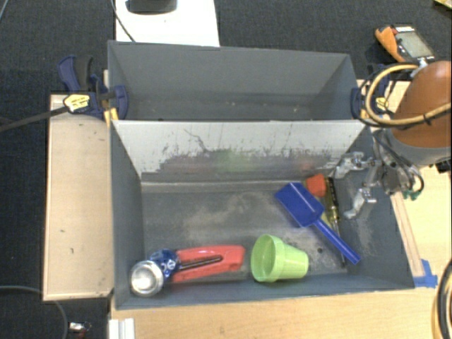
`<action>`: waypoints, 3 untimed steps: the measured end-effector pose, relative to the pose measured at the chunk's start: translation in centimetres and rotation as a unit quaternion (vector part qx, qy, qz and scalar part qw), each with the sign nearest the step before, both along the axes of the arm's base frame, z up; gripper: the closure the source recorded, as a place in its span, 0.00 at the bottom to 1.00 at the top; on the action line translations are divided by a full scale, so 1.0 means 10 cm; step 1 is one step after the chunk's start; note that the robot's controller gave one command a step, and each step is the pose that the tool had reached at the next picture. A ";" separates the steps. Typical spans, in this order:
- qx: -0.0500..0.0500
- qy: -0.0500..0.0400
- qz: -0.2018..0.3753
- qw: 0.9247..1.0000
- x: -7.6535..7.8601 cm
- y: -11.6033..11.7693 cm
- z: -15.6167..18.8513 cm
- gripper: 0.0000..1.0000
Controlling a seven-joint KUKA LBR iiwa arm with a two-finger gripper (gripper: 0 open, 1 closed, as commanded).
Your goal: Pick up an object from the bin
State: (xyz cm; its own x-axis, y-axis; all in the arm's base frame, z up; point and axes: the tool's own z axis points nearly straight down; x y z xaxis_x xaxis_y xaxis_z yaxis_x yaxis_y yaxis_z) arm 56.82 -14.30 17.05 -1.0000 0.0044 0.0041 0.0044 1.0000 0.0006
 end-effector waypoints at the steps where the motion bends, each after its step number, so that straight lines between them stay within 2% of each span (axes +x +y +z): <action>1: -0.001 -0.004 0.002 1.000 0.02 0.01 0.04 0.00; 2: -0.001 -0.006 -0.043 0.999 -0.15 -0.03 -0.58 0.00; 3: -0.001 -0.006 -0.067 0.998 -0.31 -0.01 -0.58 0.00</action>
Offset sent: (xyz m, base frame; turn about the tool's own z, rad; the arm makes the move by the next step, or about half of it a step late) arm -0.0281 -0.0061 -0.1005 0.1438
